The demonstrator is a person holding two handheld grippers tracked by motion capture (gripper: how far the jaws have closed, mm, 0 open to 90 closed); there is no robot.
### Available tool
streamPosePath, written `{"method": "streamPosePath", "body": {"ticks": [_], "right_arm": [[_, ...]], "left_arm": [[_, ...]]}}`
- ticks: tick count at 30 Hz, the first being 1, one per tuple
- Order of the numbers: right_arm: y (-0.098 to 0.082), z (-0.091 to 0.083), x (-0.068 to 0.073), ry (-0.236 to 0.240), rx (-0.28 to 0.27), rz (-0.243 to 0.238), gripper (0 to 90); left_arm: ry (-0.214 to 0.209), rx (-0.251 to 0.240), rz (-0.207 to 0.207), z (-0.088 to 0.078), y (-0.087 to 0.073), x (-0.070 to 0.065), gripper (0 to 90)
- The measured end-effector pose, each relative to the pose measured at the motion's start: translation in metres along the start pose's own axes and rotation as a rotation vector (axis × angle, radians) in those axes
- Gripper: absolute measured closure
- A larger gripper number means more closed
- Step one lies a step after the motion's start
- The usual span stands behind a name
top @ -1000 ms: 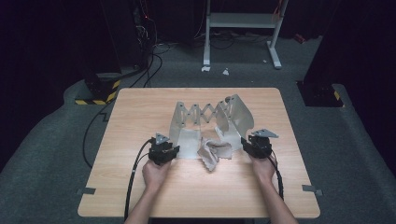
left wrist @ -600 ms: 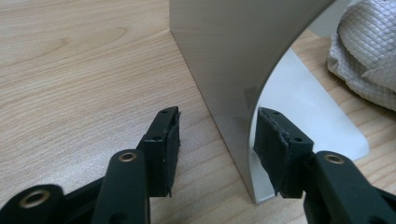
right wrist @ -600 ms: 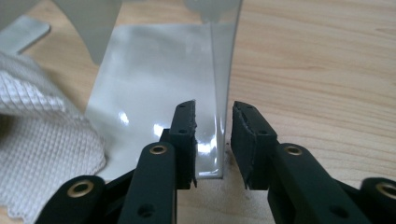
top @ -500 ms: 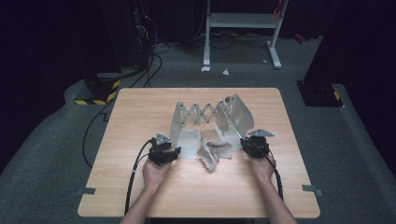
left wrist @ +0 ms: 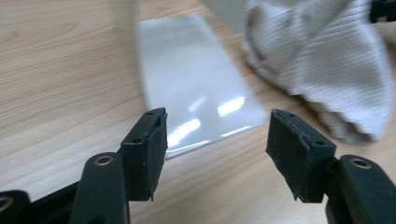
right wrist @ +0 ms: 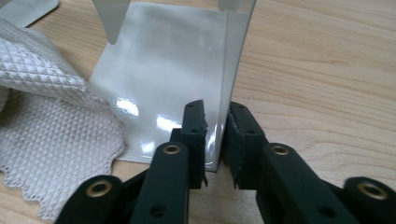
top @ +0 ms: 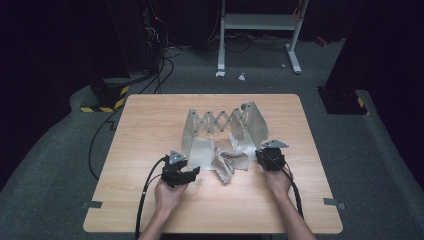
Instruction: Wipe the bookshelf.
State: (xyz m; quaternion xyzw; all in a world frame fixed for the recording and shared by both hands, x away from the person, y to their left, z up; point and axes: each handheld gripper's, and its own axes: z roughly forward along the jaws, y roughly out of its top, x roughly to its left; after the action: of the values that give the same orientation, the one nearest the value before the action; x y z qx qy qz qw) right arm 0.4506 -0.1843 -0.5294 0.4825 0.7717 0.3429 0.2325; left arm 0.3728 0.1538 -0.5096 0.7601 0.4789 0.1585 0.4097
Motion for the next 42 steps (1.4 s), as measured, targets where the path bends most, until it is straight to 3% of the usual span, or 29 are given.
{"method": "streamPosePath", "body": {"ticks": [4,9,12,16,27,32,37,42], "right_arm": [[0.000,0.000,0.000,0.000,0.001,0.007,74.0],[0.000,0.000,-0.005,0.039,0.006,0.044,66.2],[0.000,0.000,0.000,0.009,0.004,0.006,65.2],[0.000,0.000,-0.004,0.025,0.006,0.029,63.2],[0.000,0.000,-0.003,0.021,0.006,0.025,62.3],[0.000,0.000,-0.002,0.021,0.006,0.024,61.6],[0.000,0.000,-0.002,0.020,0.006,0.022,61.3],[0.000,0.000,-0.002,0.021,0.007,0.021,61.3]], "left_arm": [[-0.031,-0.004,0.042,-0.001,0.008,-0.017,37.7],[-0.066,-0.017,0.075,0.007,0.021,-0.033,36.9],[-0.079,-0.018,0.092,0.012,0.027,-0.039,36.3],[-0.079,-0.013,0.121,0.019,0.035,-0.046,36.0],[-0.090,-0.006,0.183,0.036,0.055,-0.062,32.5],[-0.096,0.025,0.190,0.052,0.059,-0.068,32.1],[-0.071,0.052,0.228,0.069,0.060,-0.076,33.9],[-0.055,0.101,0.230,0.085,0.057,-0.075,35.2]]}}
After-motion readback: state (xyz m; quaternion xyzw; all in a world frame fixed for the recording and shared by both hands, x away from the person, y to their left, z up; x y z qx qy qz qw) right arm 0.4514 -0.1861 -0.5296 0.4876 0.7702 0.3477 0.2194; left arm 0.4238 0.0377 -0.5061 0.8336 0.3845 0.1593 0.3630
